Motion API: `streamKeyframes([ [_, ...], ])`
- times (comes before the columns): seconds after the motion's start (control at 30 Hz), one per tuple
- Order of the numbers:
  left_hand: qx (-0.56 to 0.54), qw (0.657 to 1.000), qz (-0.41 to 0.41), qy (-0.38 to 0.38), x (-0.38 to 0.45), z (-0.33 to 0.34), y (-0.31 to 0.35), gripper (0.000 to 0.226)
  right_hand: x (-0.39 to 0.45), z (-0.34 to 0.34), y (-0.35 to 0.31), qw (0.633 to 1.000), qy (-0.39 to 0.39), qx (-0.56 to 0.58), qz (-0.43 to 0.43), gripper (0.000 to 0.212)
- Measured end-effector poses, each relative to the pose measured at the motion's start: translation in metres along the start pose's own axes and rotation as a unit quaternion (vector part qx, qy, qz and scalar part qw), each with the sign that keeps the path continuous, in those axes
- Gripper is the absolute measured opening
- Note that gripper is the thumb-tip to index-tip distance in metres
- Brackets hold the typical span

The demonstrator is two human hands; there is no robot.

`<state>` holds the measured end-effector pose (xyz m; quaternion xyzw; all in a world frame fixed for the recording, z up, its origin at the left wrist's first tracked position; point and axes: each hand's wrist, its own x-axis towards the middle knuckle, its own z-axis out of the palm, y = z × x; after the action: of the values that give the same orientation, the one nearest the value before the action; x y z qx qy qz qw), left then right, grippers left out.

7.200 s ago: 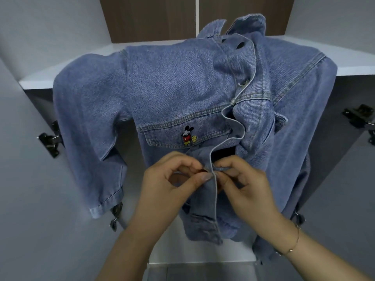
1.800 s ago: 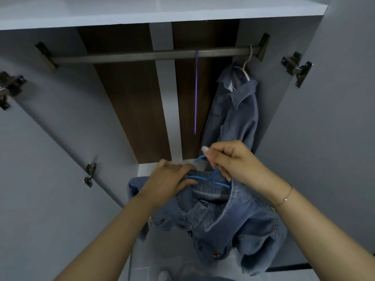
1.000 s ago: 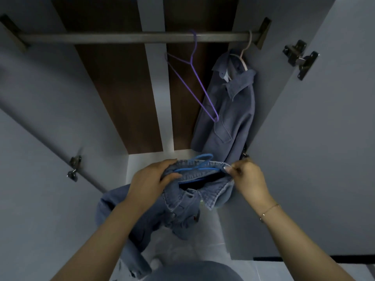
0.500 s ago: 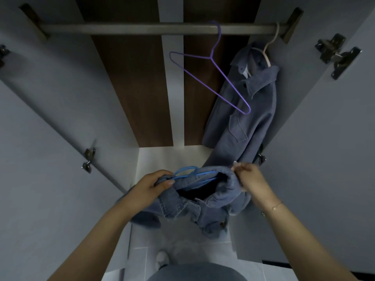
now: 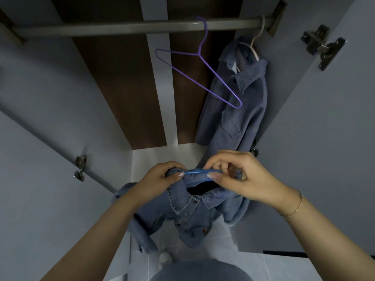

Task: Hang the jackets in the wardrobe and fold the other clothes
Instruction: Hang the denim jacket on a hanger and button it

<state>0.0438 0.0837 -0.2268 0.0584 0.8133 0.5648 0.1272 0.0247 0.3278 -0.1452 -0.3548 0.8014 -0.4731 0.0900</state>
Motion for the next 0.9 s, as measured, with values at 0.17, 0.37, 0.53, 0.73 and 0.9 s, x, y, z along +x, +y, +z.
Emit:
streamKeyframes([
  [0.17,-0.037,0.993,-0.102,-0.037,-0.001,0.006,-0.017,0.018,-0.003,0.012,0.012,0.993,-0.021,-0.115,0.029,0.027],
  [0.37,-0.133,0.924,-0.295,-0.203,0.021,0.023,-0.01,0.049,-0.003,0.016,0.01,0.991,0.002,-0.133,0.022,0.03],
  [0.53,-0.328,0.883,-0.335,-0.006,0.036,0.032,-0.018,0.035,-0.009,0.015,0.015,0.988,0.021,-0.147,0.031,0.03],
  [0.73,0.089,0.988,-0.127,0.004,0.021,0.02,-0.007,0.015,0.001,0.018,0.016,0.987,0.055,-0.128,0.084,0.029],
  [0.9,0.198,0.98,-0.014,0.003,-0.016,0.051,-0.01,0.042,0.02,0.017,0.008,0.98,0.121,-0.103,0.12,0.03],
])
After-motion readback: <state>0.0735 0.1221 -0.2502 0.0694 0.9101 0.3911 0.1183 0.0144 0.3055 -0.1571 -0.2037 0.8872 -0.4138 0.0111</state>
